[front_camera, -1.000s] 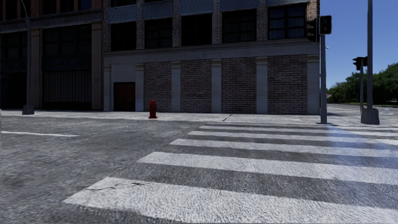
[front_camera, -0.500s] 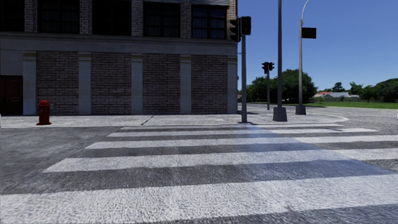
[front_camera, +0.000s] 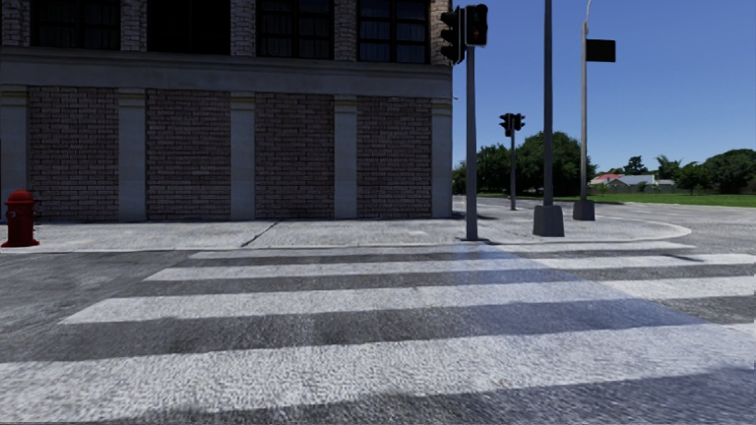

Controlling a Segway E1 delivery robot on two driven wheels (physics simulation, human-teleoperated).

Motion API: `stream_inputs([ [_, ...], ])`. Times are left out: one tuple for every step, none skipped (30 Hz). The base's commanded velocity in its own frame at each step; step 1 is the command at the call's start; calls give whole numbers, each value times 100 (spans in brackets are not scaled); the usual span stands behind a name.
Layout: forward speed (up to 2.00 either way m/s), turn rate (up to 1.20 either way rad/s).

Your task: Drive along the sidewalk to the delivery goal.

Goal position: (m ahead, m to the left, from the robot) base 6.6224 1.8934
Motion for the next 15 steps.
stream_inputs([
  [189, 0],
  [189, 0],
  [189, 0],
  [189, 0],
  [189, 0],
  [189, 0],
  [189, 0],
  [189, 0],
  [189, 0],
  [189, 0],
  [189, 0],
  [189, 0],
  [189, 0],
  [189, 0],
  [189, 0],
])
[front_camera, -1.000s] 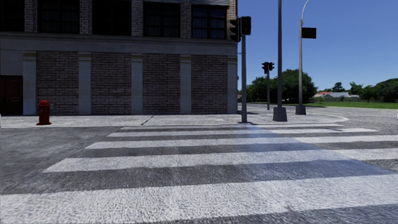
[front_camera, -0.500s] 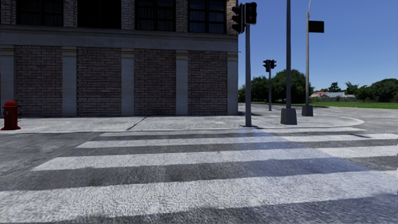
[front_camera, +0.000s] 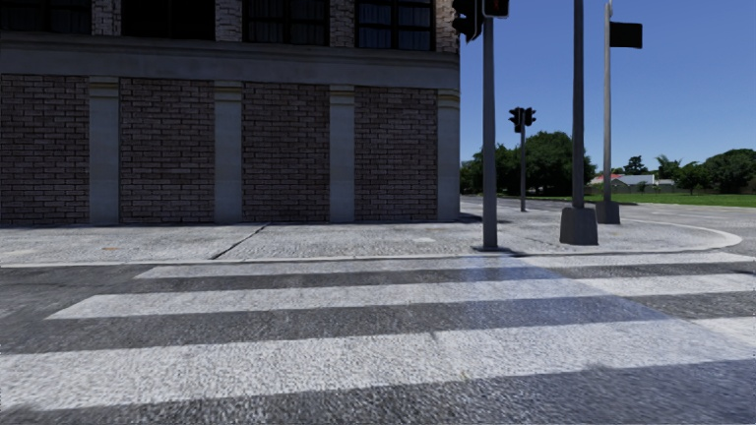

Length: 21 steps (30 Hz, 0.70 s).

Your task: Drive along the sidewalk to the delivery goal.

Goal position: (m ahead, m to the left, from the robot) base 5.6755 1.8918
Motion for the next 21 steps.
stream_inputs([
  [189, 0],
  [189, 0],
  [189, 40],
  [189, 83],
  [189, 101],
  [189, 106],
  [189, 103],
  [189, 103],
  [189, 78],
  [189, 49],
  [189, 19],
  [189, 7],
  [189, 4],
  [189, 3],
  [189, 3],
  [189, 2],
  [189, 2],
  [189, 2],
  [189, 1],
  [189, 1],
  [189, 1],
])
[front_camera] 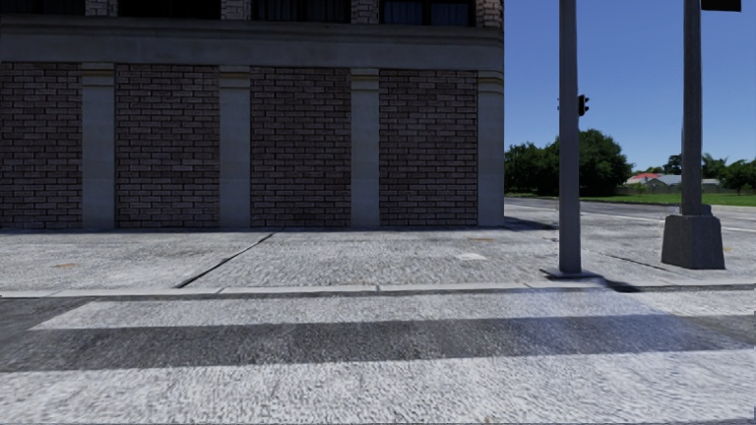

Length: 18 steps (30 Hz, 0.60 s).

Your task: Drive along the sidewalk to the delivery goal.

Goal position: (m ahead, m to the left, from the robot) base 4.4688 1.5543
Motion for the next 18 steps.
stream_inputs([
  [189, 1],
  [189, 1],
  [189, 1],
  [189, 1],
  [189, 1],
  [189, 1],
  [189, 1],
  [189, 1],
  [189, 1],
  [189, 1],
  [189, 1],
  [189, 1],
  [189, 1],
  [189, 1],
  [189, 1],
  [189, 1],
  [189, 56],
  [189, 100],
])
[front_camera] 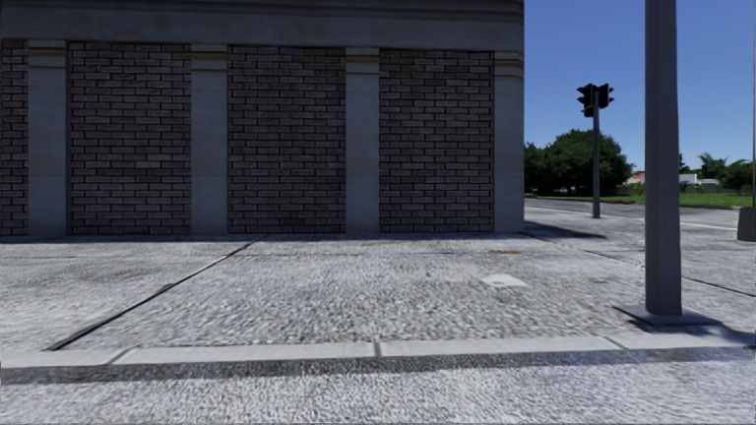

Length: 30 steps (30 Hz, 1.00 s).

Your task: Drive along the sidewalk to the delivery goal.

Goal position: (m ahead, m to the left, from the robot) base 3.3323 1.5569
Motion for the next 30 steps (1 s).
stream_inputs([
  [189, 120],
  [189, 120],
  [189, 120],
  [189, 120],
  [189, 120],
  [189, 120],
  [189, 120],
  [189, 37],
  [189, 32],
  [189, 27],
  [188, 18],
  [188, 18],
  [187, 13],
  [185, 12],
  [181, 20],
  [178, 63],
  [172, 94],
  [164, 120],
  [164, 120],
  [156, 120],
  [156, 120],
  [153, 120],
  [150, 120],
  [149, 120],
  [148, 120],
  [148, 120],
  [148, 120],
  [148, 120],
  [148, 120],
  [148, 120],
])
